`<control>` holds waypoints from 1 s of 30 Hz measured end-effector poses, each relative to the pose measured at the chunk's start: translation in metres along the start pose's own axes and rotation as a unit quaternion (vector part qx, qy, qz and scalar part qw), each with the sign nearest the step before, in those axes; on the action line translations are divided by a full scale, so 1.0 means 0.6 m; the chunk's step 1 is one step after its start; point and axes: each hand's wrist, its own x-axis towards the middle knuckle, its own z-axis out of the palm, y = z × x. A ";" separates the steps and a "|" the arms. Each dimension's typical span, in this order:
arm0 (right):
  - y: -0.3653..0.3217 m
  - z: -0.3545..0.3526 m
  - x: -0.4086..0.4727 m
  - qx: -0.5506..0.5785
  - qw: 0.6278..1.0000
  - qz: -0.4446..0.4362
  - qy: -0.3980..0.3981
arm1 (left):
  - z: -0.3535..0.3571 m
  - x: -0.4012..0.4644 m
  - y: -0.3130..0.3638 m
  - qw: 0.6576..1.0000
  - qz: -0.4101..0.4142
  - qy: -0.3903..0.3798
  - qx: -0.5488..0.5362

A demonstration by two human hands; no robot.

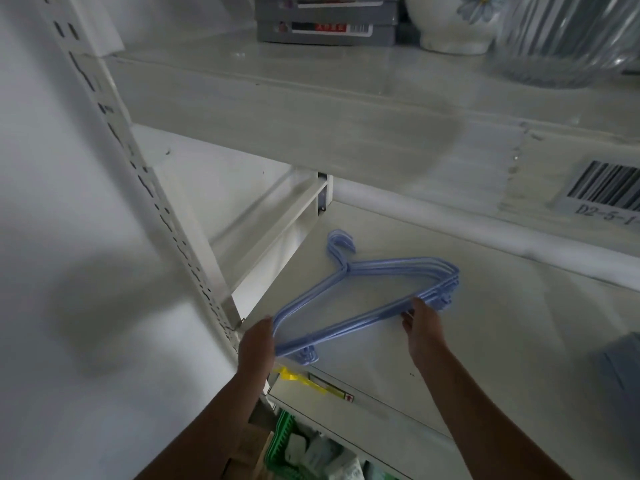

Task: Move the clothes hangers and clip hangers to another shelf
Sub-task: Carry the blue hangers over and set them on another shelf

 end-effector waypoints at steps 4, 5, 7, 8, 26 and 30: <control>-0.030 0.018 0.029 -0.070 0.997 0.006 -0.027 | 0.019 -0.018 0.010 0.966 0.128 -0.047 0.219; -0.031 0.020 0.030 -0.086 0.995 0.005 -0.042 | 0.024 -0.024 0.009 0.956 0.151 -0.041 0.248; -0.032 0.023 0.020 -0.103 0.993 0.001 -0.066 | 0.032 -0.021 -0.001 0.937 0.180 -0.049 0.296; -0.028 0.022 0.014 -0.105 0.992 -0.003 -0.070 | 0.038 -0.018 -0.007 0.925 0.203 -0.049 0.316; -0.003 0.065 -0.009 -0.196 0.971 0.010 -0.139 | 0.077 -0.007 0.032 0.844 0.245 -0.123 0.461; -0.025 0.046 -0.006 -0.277 0.949 -0.009 -0.152 | 0.073 -0.010 0.038 0.844 0.246 -0.135 0.457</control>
